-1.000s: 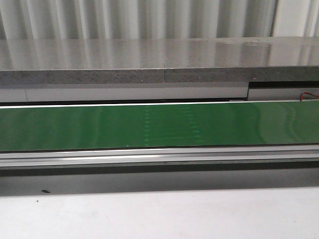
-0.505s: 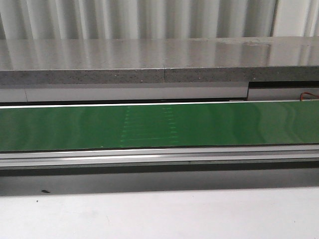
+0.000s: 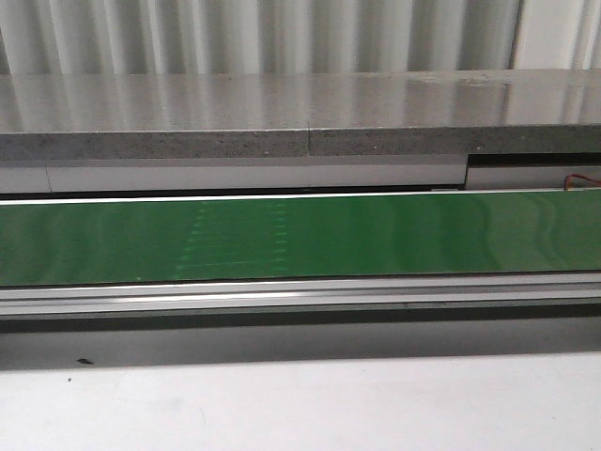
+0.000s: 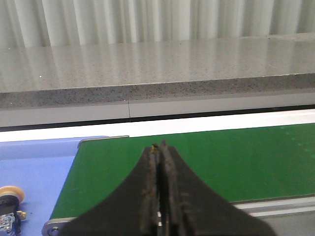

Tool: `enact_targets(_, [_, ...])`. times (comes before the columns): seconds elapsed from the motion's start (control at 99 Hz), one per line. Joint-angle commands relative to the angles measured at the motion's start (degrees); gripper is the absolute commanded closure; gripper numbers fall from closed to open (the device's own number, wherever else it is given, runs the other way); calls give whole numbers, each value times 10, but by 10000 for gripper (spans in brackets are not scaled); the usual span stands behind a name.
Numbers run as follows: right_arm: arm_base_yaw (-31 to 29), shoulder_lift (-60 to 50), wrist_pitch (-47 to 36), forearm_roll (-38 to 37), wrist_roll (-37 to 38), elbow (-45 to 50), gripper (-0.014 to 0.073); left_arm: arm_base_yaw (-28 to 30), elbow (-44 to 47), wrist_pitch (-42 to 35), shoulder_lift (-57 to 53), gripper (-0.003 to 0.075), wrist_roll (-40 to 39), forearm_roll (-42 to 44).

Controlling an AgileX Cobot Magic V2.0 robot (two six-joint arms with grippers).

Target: Move button from right to left

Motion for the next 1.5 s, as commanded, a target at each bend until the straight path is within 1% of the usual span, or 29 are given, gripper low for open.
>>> enact_targets(0.0, [-2,8,-108,-3,-4,5,662,0,22,-43,-19,741,2,-5])
enact_targets(0.151, [-2,8,-262,-18,7,74,662,0,22,-43,-19,741,2,-5])
enact_targets(0.242, [-3,8,-344,-61,66,124,662,0,22,-43,-19,741,2,-5])
enact_targets(0.313, [-5,5,-378,-104,115,159,662,0,22,-43,-19,741,2,-5])
enact_targets(0.374, [-5,-4,-382,-122,135,183,662,0,22,-43,-19,741,2,-5])
enact_targets(0.535, [-5,-59,-385,-122,135,238,662,0,22,-43,-19,741,2,-5])
enact_targets(0.616, [-6,-64,-414,-119,153,272,662,0,22,-43,-19,741,2,-5])
enact_targets(0.656, [-6,-64,-388,-124,153,270,662,0,22,-43,-19,741,2,-5])
enact_targets(1.494, [-6,-64,-391,-129,153,270,662,0,22,-43,-19,741,2,-5])
